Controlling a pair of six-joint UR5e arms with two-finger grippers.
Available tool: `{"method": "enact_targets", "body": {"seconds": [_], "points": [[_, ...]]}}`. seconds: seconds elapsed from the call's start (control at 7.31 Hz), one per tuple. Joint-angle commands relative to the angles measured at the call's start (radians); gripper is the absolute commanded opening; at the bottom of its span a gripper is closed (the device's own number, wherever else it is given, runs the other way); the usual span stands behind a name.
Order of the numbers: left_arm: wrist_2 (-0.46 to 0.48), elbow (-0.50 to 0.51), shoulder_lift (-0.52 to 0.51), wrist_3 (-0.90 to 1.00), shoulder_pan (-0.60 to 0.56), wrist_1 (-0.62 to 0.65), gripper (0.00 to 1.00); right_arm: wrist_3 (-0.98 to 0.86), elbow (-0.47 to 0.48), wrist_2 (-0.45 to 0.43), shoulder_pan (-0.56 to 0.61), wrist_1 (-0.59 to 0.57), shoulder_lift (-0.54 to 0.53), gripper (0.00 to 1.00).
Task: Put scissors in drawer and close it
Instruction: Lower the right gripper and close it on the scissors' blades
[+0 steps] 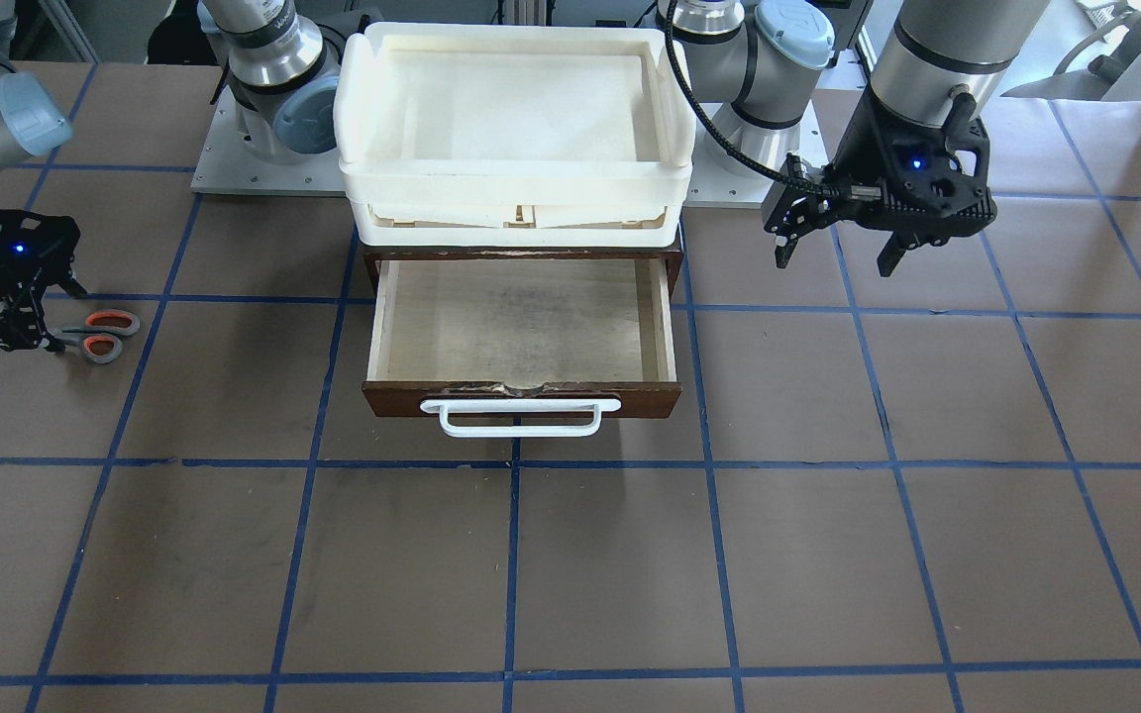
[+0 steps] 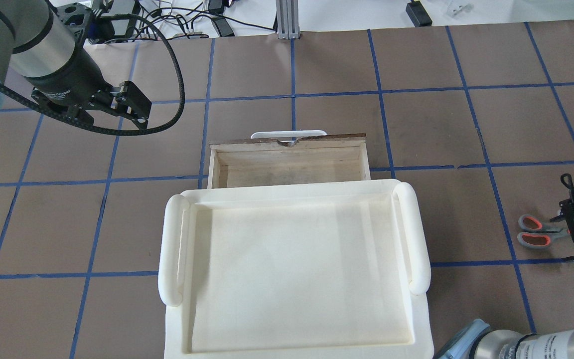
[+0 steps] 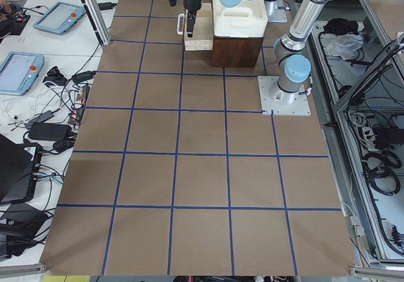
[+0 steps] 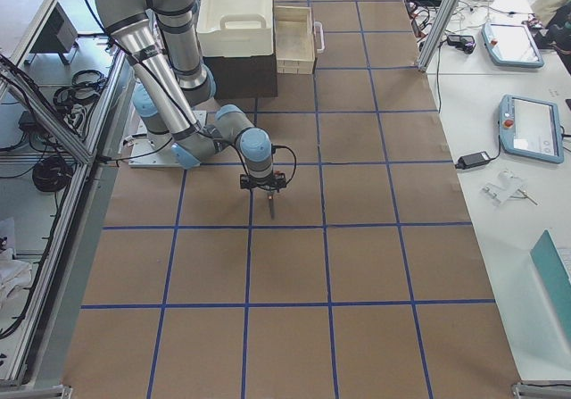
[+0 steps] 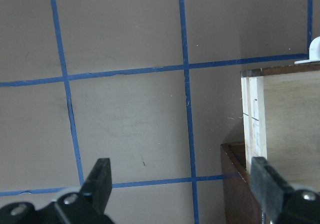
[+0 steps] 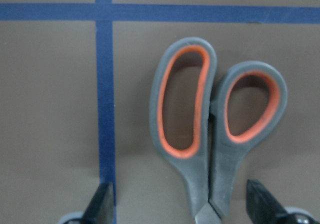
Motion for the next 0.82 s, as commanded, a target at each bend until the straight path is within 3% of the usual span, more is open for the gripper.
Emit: {"method": "enact_targets", "body": {"seconds": [0.0, 0.41, 0.68], "points": [[0.001, -0.003, 0.002, 0.000, 0.000, -0.002, 1.00, 0.003, -0.001, -0.003, 0.004, -0.001, 0.004, 0.70], [0.007, -0.003, 0.002, 0.002, 0.000, -0.002, 1.00, 0.006, -0.003, -0.020, 0.005, -0.001, 0.004, 0.39], [0.014, -0.003, 0.002, 0.000, -0.001, -0.002, 1.00, 0.007, -0.004, -0.021, 0.005, -0.003, 0.001, 0.34]]}}
